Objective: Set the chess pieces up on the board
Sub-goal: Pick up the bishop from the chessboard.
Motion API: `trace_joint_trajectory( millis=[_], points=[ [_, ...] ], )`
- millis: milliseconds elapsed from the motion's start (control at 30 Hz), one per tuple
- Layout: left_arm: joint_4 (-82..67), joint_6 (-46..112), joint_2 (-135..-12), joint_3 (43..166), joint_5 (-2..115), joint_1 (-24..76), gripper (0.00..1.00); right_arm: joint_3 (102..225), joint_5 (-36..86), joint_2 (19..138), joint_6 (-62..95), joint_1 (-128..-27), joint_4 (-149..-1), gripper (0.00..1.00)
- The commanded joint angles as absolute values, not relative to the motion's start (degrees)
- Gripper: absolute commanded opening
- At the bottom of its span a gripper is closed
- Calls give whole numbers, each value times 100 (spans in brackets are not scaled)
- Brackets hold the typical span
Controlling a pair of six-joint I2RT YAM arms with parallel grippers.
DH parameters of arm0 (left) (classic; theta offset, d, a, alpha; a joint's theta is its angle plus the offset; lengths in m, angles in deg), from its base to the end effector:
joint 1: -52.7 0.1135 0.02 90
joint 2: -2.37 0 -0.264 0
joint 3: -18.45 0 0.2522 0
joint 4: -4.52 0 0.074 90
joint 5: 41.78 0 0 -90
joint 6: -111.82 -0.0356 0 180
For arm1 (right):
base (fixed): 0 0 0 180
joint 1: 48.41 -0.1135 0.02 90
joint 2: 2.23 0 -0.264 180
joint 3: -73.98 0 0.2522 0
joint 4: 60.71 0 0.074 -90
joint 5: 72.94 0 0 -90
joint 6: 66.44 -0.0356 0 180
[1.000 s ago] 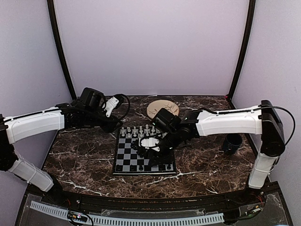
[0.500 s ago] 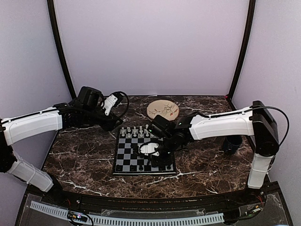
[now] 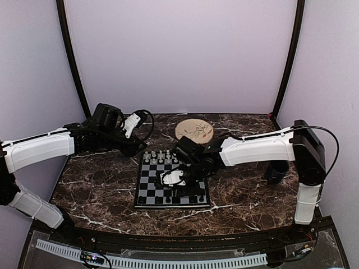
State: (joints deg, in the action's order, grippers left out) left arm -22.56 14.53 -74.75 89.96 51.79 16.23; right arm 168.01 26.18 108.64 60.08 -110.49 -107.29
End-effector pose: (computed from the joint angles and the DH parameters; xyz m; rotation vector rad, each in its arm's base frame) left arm 0.2434 -0.1827 0.2870 0.8398 1.9925 -0.3628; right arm 0.1843 0.3599 0.1895 -2.0822 1.7238 0.3514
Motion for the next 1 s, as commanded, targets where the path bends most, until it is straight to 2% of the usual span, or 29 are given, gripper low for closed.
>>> trace_joint_trajectory(
  millis=[0, 967],
  points=[
    [-2156, 1444, -7339, 8925, 5264, 1658, 48, 16983, 2670, 11013, 6222, -11024, -10559, 38],
    [-2204, 1422, -7432, 8937, 5396, 1658, 48, 17405, 3046, 11502, 7002, -10748, -11080, 40]
  ],
)
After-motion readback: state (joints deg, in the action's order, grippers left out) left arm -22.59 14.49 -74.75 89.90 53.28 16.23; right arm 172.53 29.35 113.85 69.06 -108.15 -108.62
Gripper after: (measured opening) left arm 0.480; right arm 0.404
